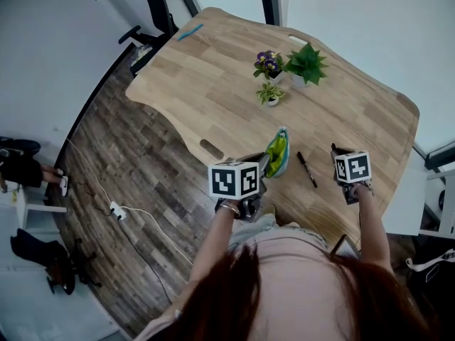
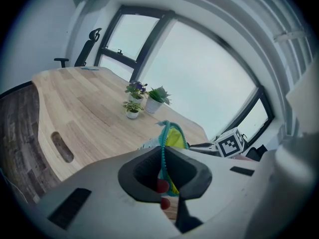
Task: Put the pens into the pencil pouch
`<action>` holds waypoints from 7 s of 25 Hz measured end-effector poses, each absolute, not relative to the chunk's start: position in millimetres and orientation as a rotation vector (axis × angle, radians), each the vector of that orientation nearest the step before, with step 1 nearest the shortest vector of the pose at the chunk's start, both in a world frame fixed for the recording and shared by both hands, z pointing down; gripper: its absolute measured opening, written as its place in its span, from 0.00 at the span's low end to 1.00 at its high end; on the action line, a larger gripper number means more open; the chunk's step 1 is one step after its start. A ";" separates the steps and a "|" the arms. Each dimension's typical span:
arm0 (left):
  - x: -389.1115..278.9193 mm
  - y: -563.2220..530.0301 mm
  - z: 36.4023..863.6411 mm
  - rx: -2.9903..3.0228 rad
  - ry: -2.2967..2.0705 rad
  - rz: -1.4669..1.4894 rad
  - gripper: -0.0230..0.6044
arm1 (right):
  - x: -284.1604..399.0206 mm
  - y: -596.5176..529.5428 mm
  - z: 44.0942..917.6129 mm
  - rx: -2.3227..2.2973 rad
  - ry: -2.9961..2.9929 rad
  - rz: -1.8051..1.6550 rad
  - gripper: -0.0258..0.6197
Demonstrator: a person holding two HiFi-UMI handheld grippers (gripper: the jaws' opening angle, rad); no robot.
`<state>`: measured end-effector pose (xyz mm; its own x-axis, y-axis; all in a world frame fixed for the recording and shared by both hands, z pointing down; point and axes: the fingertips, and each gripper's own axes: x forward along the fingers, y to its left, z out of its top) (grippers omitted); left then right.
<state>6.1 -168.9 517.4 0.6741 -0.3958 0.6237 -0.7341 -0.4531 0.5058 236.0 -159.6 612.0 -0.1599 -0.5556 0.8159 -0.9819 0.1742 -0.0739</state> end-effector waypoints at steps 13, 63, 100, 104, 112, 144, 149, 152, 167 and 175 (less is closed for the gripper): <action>10.3 -161.9 515.0 2.095 -0.852 0.502 0.06 | 217.9 -182.6 543.3 1.662 -2.005 0.746 0.12; 24.2 -154.4 505.5 2.080 -0.777 0.398 0.06 | 112.4 -207.4 368.8 1.792 -2.968 0.833 0.12; 17.8 -161.9 505.1 1.982 -0.765 0.268 0.06 | 64.1 -187.6 466.0 1.502 -2.664 0.514 0.12; 17.0 -160.1 505.1 1.979 -0.763 0.265 0.06 | 62.6 -184.5 468.4 1.489 -2.659 0.527 0.12; 16.2 -159.0 506.2 1.981 -0.769 0.265 0.06 | 78.6 -186.8 451.9 1.553 -2.655 0.504 0.13; 12.4 -160.4 514.7 2.011 -0.830 0.332 0.06 | 132.8 -180.7 503.5 1.516 -2.381 0.474 0.08; 11.8 -161.2 515.6 2.007 -0.830 0.333 0.06 | 132.2 -181.4 519.1 1.464 -2.342 0.495 0.08; 11.9 -161.1 516.5 2.008 -0.827 0.336 0.06 | 131.8 -181.1 530.4 1.426 -2.314 0.506 0.08; 12.2 -162.7 518.2 1.990 -0.812 0.325 0.06 | 123.8 -181.3 581.9 1.271 -2.199 0.601 0.08; 16.2 -160.8 518.0 1.979 -0.788 0.312 0.06 | 119.9 -177.2 612.1 1.169 -2.126 0.690 0.10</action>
<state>16.2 -160.8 518.0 0.7595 -0.4004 0.5126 -0.6428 -0.3418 0.6855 119.9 -177.2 612.1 -0.4247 -0.5500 0.7191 -0.8674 0.4746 -0.1493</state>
